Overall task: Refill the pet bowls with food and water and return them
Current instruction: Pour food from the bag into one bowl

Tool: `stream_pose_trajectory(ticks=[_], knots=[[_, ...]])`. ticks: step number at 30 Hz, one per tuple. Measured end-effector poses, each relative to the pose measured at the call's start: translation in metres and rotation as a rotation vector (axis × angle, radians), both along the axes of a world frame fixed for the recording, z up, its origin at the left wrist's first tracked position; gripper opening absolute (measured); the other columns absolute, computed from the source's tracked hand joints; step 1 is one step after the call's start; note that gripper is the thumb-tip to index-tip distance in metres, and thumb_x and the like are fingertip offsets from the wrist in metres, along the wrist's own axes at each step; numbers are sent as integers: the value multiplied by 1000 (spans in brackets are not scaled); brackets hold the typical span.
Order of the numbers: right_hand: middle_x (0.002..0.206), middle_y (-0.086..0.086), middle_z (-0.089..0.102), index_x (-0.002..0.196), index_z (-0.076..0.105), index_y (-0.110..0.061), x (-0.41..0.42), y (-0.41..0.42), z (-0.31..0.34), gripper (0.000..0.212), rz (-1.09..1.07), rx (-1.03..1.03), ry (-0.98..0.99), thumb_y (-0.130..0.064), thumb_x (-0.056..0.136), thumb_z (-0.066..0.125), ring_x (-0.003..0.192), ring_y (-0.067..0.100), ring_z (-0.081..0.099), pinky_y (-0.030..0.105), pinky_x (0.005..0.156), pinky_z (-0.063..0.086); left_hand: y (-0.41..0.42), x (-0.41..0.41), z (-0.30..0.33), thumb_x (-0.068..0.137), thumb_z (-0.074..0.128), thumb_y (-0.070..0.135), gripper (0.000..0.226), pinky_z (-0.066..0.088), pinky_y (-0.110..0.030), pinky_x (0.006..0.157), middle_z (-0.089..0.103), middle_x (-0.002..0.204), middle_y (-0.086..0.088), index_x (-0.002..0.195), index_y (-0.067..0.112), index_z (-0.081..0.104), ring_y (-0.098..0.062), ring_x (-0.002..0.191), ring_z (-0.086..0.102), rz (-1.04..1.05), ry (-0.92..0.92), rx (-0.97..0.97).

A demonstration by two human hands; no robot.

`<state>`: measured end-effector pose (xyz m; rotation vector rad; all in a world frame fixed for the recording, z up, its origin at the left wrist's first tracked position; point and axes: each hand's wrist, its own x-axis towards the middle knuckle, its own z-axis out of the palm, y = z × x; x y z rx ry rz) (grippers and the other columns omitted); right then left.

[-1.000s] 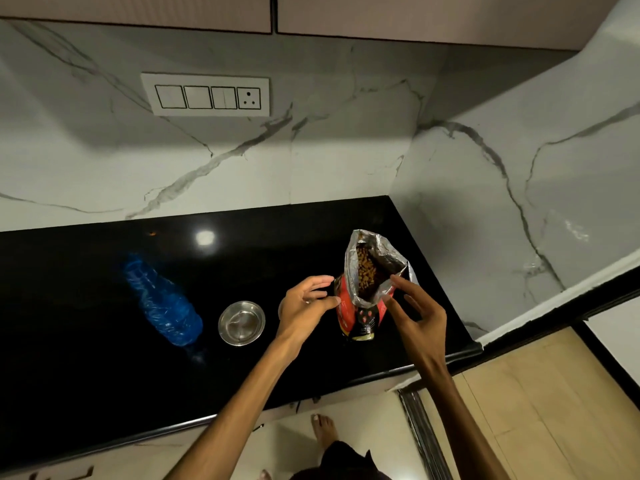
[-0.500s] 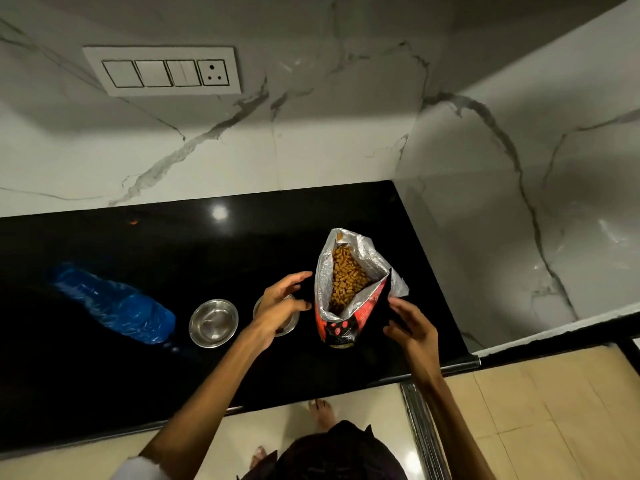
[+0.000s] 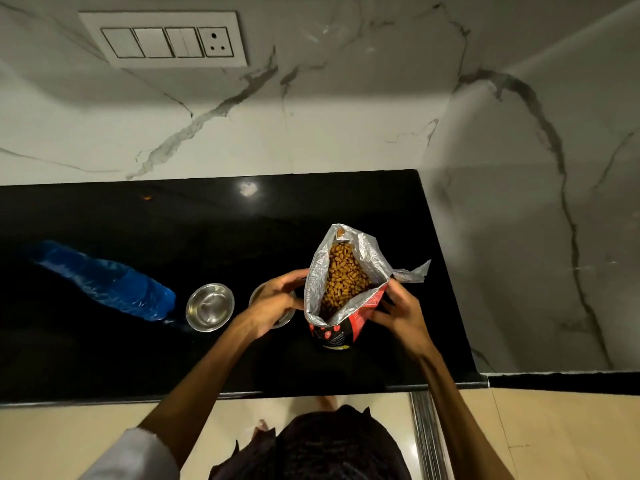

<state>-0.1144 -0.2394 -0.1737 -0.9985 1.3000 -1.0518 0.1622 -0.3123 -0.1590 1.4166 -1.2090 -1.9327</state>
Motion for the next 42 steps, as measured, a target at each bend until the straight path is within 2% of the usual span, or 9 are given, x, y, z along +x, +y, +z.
stream_pose_trajectory(ticks=[9,12,16,19,22,27,31,37,42], knots=[[104,4,79,105,68,-14,-6,-33,-16,41,102,140,96,13,76,82,106,25,74,53,101,57,5,-16,16,76,45,-35,85,56,-32,99,71,125,6,121,33,69,-13,124,62,52,86,24],[98,6,80,101,69,-6,-10,-39,-18,40,137,170,73,1,68,90,99,26,76,55,100,57,4,-20,18,74,40,-37,85,58,-29,93,71,128,-2,137,18,59,-15,120,67,56,116,51],[104,13,80,102,72,-1,-15,-46,-23,82,191,225,42,-46,42,102,101,31,77,44,95,60,2,-22,22,76,32,-37,87,60,-24,82,75,114,7,134,23,57,-6,102,73,70,92,119],[97,12,80,96,73,-1,-15,-51,-27,33,216,260,64,-4,68,92,104,42,74,48,97,58,0,-24,25,80,28,-36,84,59,-23,79,79,103,10,125,28,59,-6,97,74,57,124,166],[91,8,81,96,71,1,-13,-54,-30,25,240,283,64,14,77,80,97,34,75,34,84,60,-2,-24,26,80,36,-32,78,59,-27,87,79,108,7,124,28,60,-12,104,73,35,186,195],[95,5,81,110,66,0,-8,-61,-28,44,282,341,41,9,71,86,94,25,77,26,77,60,-2,-28,20,84,35,-29,71,60,-28,84,79,107,1,125,24,59,-16,100,75,111,273,271],[100,7,81,113,68,-1,-3,-70,-26,82,307,360,31,-28,40,93,98,28,77,35,87,59,0,-34,13,88,50,-9,35,61,-32,77,78,100,-9,113,10,66,-21,90,76,267,332,335],[81,1,74,85,70,-10,7,-74,-21,38,301,405,35,-21,56,91,84,22,69,28,79,52,8,-49,5,82,64,10,14,51,-38,85,77,91,-10,87,4,75,-23,88,72,440,313,315],[91,-5,78,101,72,-21,17,-78,-8,72,232,333,9,-45,34,86,85,13,74,30,82,56,17,-66,8,94,51,18,27,50,-34,79,78,85,-5,86,8,75,-16,79,74,522,303,295]])
